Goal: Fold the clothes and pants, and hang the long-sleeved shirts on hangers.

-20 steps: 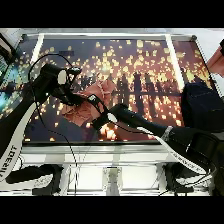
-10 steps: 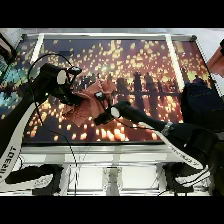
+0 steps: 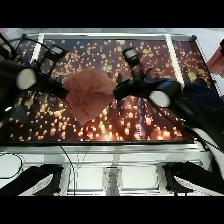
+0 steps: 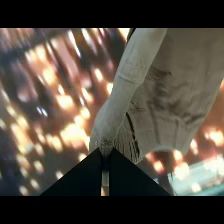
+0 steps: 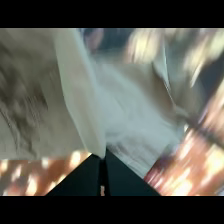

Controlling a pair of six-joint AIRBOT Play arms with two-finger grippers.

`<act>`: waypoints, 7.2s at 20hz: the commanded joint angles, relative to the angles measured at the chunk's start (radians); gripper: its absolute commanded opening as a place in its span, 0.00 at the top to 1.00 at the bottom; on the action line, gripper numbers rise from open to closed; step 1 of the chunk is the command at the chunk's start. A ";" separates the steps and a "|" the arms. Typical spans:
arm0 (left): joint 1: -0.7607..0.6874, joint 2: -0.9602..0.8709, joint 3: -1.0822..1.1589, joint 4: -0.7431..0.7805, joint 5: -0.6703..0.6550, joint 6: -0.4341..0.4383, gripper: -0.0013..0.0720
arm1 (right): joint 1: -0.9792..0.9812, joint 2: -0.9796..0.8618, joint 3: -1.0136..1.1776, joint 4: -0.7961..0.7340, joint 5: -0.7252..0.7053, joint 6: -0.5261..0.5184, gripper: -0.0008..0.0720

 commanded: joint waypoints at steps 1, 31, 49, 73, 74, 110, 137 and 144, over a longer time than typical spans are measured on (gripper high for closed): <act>0.001 0.203 0.001 0.008 0.187 0.063 0.94 | -0.011 0.233 0.001 -0.059 -0.026 -0.095 0.98; 0.002 -0.080 0.002 -0.104 0.279 -0.003 0.94 | -0.011 0.099 0.032 -0.329 0.193 -0.192 0.98; 0.140 -0.384 -0.039 -0.050 0.468 0.146 0.94 | -0.132 -0.194 -0.051 -0.137 0.111 -0.193 0.98; 0.140 -0.291 -0.355 -0.047 0.166 0.365 0.93 | -0.131 -0.194 -0.249 0.483 0.473 -0.488 0.47; 0.140 -0.289 -0.355 -0.047 0.160 0.365 0.93 | -0.131 -0.193 -0.249 0.485 0.475 -0.500 0.47; 0.643 0.036 -0.356 -0.390 0.026 0.243 0.03 | -0.430 -0.494 -0.283 0.966 0.248 -0.448 0.03; 0.641 0.036 -0.356 -0.389 0.045 0.243 0.04 | -0.555 -0.414 0.262 0.616 0.369 -0.117 0.98; 0.641 0.036 -0.356 -0.390 0.045 0.243 0.04 | -1.077 -0.194 0.289 0.195 0.712 -0.046 0.98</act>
